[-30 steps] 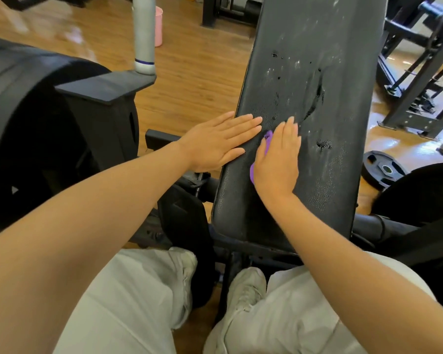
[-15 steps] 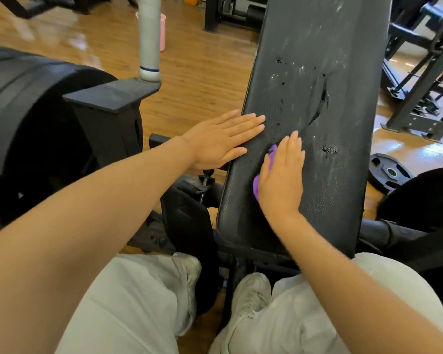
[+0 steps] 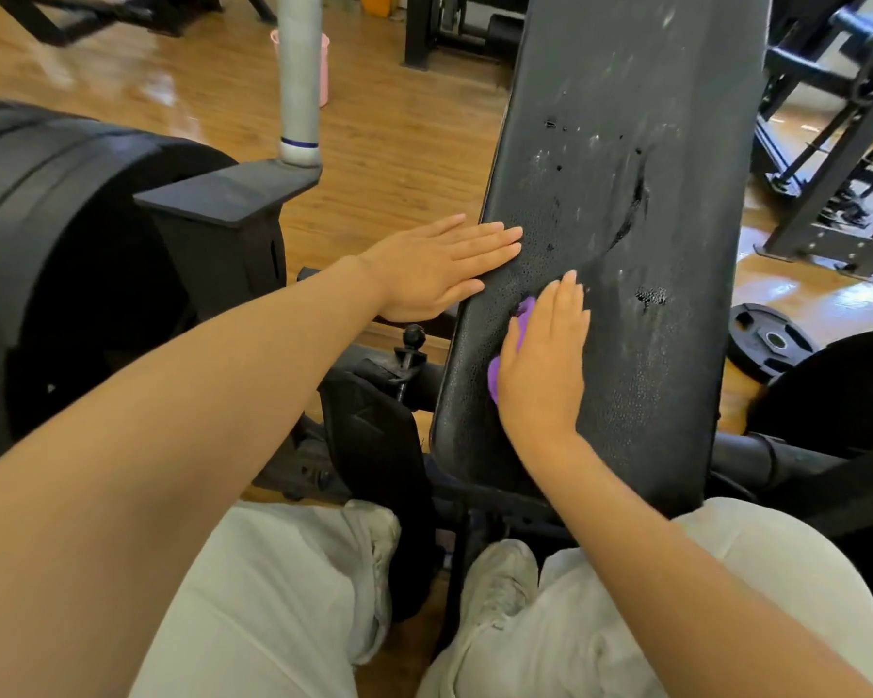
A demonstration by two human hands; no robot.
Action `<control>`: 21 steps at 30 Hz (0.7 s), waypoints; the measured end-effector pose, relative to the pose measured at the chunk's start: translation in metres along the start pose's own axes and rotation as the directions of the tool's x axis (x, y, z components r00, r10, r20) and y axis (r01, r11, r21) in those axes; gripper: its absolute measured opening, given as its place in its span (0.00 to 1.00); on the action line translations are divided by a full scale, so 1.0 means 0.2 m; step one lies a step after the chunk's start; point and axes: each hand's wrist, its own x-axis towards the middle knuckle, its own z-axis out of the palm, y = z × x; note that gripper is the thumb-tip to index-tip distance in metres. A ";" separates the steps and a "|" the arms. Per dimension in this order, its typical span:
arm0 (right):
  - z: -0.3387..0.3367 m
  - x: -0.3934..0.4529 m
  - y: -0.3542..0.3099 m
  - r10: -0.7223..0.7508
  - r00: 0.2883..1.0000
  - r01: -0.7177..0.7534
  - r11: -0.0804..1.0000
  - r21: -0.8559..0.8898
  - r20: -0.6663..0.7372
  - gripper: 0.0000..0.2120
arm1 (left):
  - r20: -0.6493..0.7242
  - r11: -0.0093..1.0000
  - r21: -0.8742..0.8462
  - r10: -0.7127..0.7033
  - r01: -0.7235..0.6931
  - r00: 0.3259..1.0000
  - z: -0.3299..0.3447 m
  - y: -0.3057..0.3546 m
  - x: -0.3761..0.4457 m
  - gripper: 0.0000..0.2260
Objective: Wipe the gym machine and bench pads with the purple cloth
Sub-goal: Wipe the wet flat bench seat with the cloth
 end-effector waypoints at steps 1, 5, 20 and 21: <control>0.01 -0.11 -0.05 -0.128 0.992 0.128 0.991 -0.029 -0.018 0.25 | 0.000 1.000 0.005 0.011 -0.011 1.000 0.00 -0.01 0.00 0.29; -0.01 -0.43 -0.09 -0.578 0.800 0.574 0.816 0.076 0.161 0.25 | -0.015 1.000 -0.003 0.024 -0.024 1.000 0.01 -0.01 0.00 0.28; -0.02 -0.39 -0.09 -0.575 0.798 0.561 0.818 0.126 0.180 0.25 | 0.015 0.999 -0.017 0.028 -0.028 0.999 -0.01 -0.01 -0.01 0.29; -0.03 -0.33 -0.06 -0.605 0.774 0.600 0.795 0.085 0.188 0.25 | 0.008 0.999 -0.028 0.018 -0.018 1.000 -0.01 0.00 -0.01 0.29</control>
